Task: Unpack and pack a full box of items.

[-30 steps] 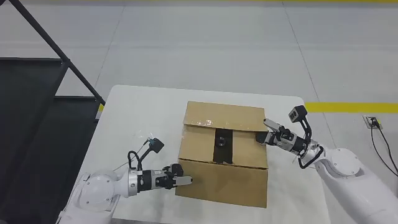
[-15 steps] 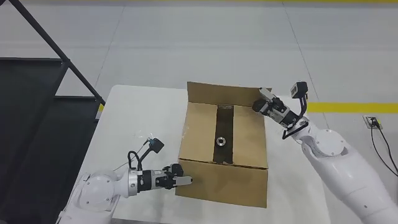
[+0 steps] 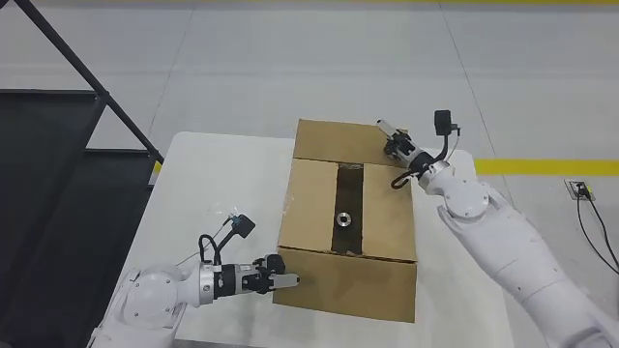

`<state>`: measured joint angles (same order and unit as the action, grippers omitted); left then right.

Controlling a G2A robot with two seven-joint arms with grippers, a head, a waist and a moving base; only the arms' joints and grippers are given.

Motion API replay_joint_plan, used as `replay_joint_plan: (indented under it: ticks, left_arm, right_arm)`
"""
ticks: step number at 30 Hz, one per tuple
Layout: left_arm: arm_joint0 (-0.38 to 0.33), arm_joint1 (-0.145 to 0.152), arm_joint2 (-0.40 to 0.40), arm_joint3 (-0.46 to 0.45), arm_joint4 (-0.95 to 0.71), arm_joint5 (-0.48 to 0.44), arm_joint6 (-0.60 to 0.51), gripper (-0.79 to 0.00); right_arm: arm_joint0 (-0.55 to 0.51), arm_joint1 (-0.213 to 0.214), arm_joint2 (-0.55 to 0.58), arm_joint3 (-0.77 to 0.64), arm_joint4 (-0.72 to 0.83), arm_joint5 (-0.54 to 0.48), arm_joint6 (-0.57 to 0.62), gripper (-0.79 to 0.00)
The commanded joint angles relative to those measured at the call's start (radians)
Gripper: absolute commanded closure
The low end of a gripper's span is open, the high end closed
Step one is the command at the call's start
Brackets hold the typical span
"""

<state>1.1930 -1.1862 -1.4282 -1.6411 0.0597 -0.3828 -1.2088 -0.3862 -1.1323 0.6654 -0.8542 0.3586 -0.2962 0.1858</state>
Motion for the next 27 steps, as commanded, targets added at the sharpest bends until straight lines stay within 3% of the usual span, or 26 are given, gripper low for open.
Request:
replay_joint_plan:
  ticks: [1,11,18,21,27]
  left_arm:
    - [0.0,0.0,0.0,0.0,0.0,0.0,0.0,-0.785]
    - [0.0,0.0,0.0,0.0,0.0,0.0,0.0,-0.785]
    - [0.006,0.0,0.001,-0.009,-0.008,-0.003,0.017,-0.785]
    - [0.022,0.006,-0.02,-0.037,-0.033,-0.022,0.034,-0.785]
    - [0.057,0.025,-0.131,-0.109,-0.196,-0.02,0.028,-0.785]
  right_arm:
    - [0.012,-0.016,-0.01,0.044,-0.007,0.008,0.013,-0.785]
    - [0.057,-0.076,-0.024,0.194,-0.04,0.011,0.062,-0.785]
    - [0.049,-0.091,0.032,0.225,0.026,-0.11,0.077,-0.785]
    - [0.037,-0.083,0.072,0.212,0.074,-0.172,0.153,-0.785]
    - [-0.031,-0.034,0.175,0.1,0.184,-0.247,0.471,-0.785]
